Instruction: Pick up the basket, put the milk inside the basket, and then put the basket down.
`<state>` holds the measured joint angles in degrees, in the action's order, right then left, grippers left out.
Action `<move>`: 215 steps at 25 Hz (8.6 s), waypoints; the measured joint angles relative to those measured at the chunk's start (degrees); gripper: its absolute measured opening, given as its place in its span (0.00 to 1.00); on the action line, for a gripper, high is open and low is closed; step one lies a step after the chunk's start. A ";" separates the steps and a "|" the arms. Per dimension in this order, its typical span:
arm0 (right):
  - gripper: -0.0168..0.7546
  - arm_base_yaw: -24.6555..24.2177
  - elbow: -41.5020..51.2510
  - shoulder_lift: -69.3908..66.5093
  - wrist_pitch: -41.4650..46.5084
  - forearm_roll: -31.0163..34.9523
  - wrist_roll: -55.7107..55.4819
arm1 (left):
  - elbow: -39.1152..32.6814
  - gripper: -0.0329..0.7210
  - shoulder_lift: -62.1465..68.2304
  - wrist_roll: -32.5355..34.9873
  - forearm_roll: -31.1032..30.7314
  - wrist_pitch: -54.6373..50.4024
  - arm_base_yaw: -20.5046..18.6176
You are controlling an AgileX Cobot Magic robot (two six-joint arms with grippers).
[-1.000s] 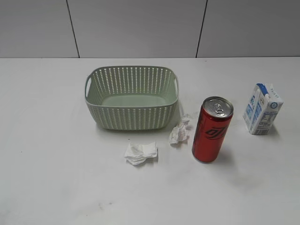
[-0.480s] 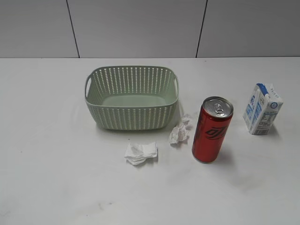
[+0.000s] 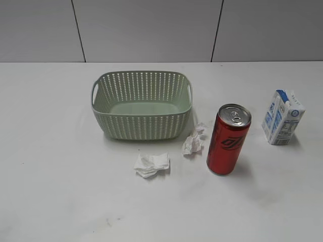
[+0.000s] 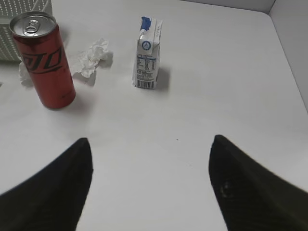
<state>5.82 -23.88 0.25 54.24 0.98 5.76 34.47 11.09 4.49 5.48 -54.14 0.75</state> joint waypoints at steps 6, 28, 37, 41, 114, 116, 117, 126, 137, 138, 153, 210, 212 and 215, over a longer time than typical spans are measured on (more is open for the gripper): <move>0.79 0.00 0.00 0.00 0.00 0.10 0.00 | 5.78 0.80 14.59 0.00 0.35 1.96 0.00; 0.79 0.00 0.00 0.00 0.00 0.14 -0.10 | 41.12 0.80 70.82 -2.65 2.71 -2.42 8.96; 0.79 0.00 0.00 0.00 0.00 0.14 -0.16 | 55.49 0.79 90.57 -12.38 -0.33 -8.90 17.33; 0.79 0.00 0.00 0.00 0.00 0.14 -0.21 | 60.79 0.79 98.04 -15.15 -1.14 -10.71 20.01; 0.79 0.00 0.00 0.00 -0.02 -0.07 -1.08 | 21.88 0.05 77.40 -28.36 2.55 7.86 24.89; 0.79 0.00 0.00 0.00 -0.02 -0.07 -1.08 | 19.31 0.05 77.15 -28.60 2.31 8.98 26.21; 0.79 0.00 0.00 0.00 -0.02 -0.07 -1.08 | 18.34 0.05 77.21 -28.68 2.06 9.46 27.11; 0.79 0.00 -1.01 -0.58 -0.14 -0.07 -1.25 | 17.62 0.05 79.55 -31.19 0.47 12.32 30.42; 0.78 0.00 -11.46 -22.49 -3.12 -0.07 -3.76 | 17.62 0.05 79.55 -31.53 1.28 13.78 30.42; 0.78 0.00 -12.68 -25.86 -3.12 -0.07 -3.91 | 17.62 0.05 79.55 -31.53 1.32 13.78 30.42; 0.63 0.00 -30.26 -75.99 -15.26 -8.52 -8.06 | 17.62 0.05 79.55 -31.53 0.04 13.42 30.42; 0.80 0.00 -3.95 -26.68 -4.67 -0.98 -2.65 | 17.62 0.05 79.55 -31.53 -1.51 13.89 30.42; 0.80 0.00 -2.33 -22.60 -4.67 -0.98 -2.60 | 17.62 0.05 79.55 -31.53 -1.51 13.82 30.42; 0.80 0.00 -1.68 -17.60 -4.67 -0.98 -2.60 | 17.62 0.05 79.55 -31.53 -1.51 13.62 30.42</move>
<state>5.82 -25.55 -17.35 49.56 0.00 3.16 52.09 90.63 -27.05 3.97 -40.52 31.17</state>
